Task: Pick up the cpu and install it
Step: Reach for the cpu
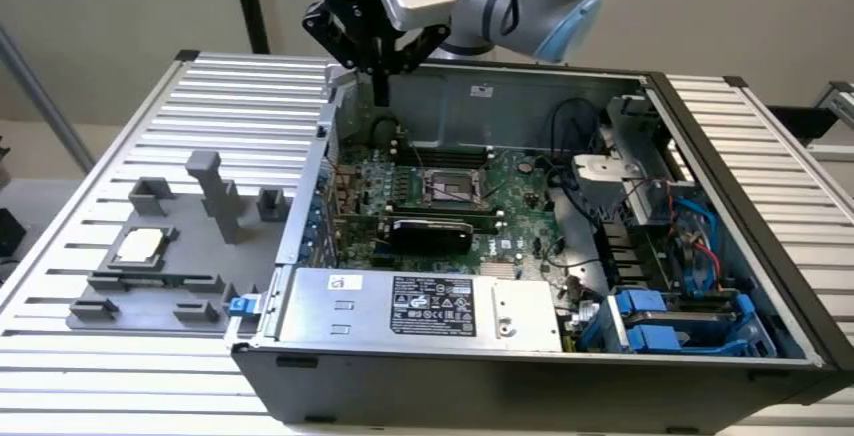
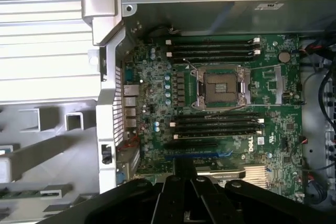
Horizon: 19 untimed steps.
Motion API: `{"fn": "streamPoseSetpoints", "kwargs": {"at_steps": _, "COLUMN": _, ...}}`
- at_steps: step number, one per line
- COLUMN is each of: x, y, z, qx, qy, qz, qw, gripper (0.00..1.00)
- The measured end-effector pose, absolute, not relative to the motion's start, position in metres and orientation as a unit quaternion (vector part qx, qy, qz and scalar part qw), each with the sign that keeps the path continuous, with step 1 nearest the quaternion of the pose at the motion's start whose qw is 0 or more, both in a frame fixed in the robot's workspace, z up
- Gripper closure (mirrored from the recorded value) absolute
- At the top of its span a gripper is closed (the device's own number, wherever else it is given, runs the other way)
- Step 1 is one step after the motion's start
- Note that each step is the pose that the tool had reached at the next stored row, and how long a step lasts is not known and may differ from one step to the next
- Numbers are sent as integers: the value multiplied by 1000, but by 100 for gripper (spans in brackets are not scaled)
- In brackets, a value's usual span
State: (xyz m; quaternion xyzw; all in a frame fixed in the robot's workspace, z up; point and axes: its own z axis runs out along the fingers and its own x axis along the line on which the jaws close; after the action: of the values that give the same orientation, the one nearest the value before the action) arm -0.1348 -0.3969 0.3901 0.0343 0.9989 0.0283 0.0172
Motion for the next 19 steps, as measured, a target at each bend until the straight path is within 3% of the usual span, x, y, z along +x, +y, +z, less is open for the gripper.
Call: {"fn": "streamPoseSetpoints", "kwargs": {"at_steps": 19, "x": -221, "y": -397, "z": 390, "qx": 34, "qy": 999, "qz": 28, "qw": 17, "gripper": 89}}
